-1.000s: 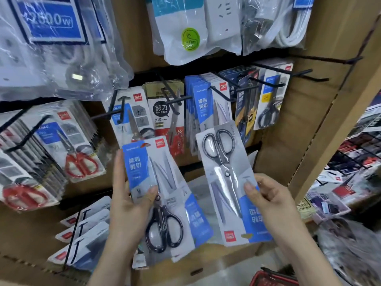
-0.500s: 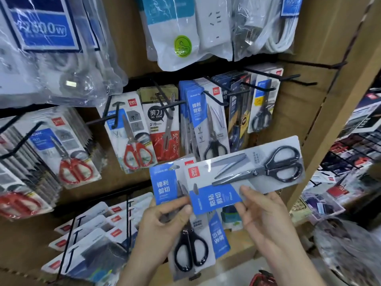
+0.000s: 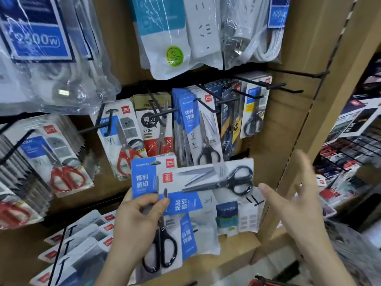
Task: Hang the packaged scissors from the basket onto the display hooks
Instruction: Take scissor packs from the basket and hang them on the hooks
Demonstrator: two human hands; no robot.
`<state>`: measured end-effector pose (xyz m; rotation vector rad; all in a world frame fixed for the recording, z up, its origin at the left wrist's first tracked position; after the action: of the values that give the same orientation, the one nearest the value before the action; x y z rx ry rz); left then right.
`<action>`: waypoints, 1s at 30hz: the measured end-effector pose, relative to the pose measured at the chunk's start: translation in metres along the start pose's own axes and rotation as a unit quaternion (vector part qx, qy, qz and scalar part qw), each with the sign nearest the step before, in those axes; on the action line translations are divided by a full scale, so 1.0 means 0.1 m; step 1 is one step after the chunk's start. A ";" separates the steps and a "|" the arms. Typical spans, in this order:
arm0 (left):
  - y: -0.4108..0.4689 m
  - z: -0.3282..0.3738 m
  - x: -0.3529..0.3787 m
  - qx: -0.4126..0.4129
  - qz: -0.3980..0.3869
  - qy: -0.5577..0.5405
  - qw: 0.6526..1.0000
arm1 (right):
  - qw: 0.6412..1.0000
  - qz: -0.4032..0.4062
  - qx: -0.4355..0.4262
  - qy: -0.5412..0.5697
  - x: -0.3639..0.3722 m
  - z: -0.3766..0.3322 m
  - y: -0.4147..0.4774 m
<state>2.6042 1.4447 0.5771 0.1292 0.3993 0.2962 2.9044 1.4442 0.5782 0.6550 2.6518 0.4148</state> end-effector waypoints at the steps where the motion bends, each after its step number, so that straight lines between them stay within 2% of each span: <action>1: 0.01 0.02 0.00 0.015 -0.010 0.016 1.000 | 0.994 -0.053 -0.063 -0.072 0.04 -0.05 0.03; 3: 0.02 0.08 0.02 0.046 -0.037 0.045 0.997 | 0.958 -0.186 -0.132 -0.176 0.24 -0.11 0.03; 4: 0.01 0.11 0.04 0.063 -0.045 0.056 0.995 | 0.940 -0.242 -0.137 -0.195 0.35 -0.12 0.01; 5: 0.02 0.12 0.04 0.075 -0.046 0.061 0.994 | 0.931 -0.279 -0.134 -0.193 0.43 -0.11 -0.01; 7: 0.05 0.13 0.05 0.081 -0.035 0.045 0.995 | 0.934 -0.307 -0.105 -0.148 0.52 -0.10 -0.04; 12: 0.16 0.24 0.08 0.006 0.003 -0.089 0.996 | 0.968 -0.248 -0.039 0.014 0.54 -0.02 -0.09; 16: 0.14 0.27 0.19 -0.024 -0.021 -0.101 0.994 | 0.971 -0.152 0.047 0.177 0.51 -0.01 0.08; 22: 0.01 0.38 0.48 -0.023 -0.096 -0.093 0.991 | 0.969 -0.079 0.058 0.229 0.60 -0.09 0.23; 26: 0.03 0.33 0.62 -0.008 -0.086 -0.034 0.996 | 0.964 -0.098 0.061 0.240 0.73 -0.13 0.27; 30: 0.06 0.27 0.58 -0.016 -0.032 -0.042 0.998 | 0.958 -0.090 0.075 0.261 0.78 -0.13 0.25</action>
<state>2.6644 1.4660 0.5816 0.0969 0.3143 0.2327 2.8447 1.5012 0.5764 0.3752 3.2387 0.3762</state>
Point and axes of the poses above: each hand's wrist, its own y-axis towards the middle knuckle, its own x-axis out of the palm, z = x × y, the point moved 3 cm from there along y, towards the middle knuckle
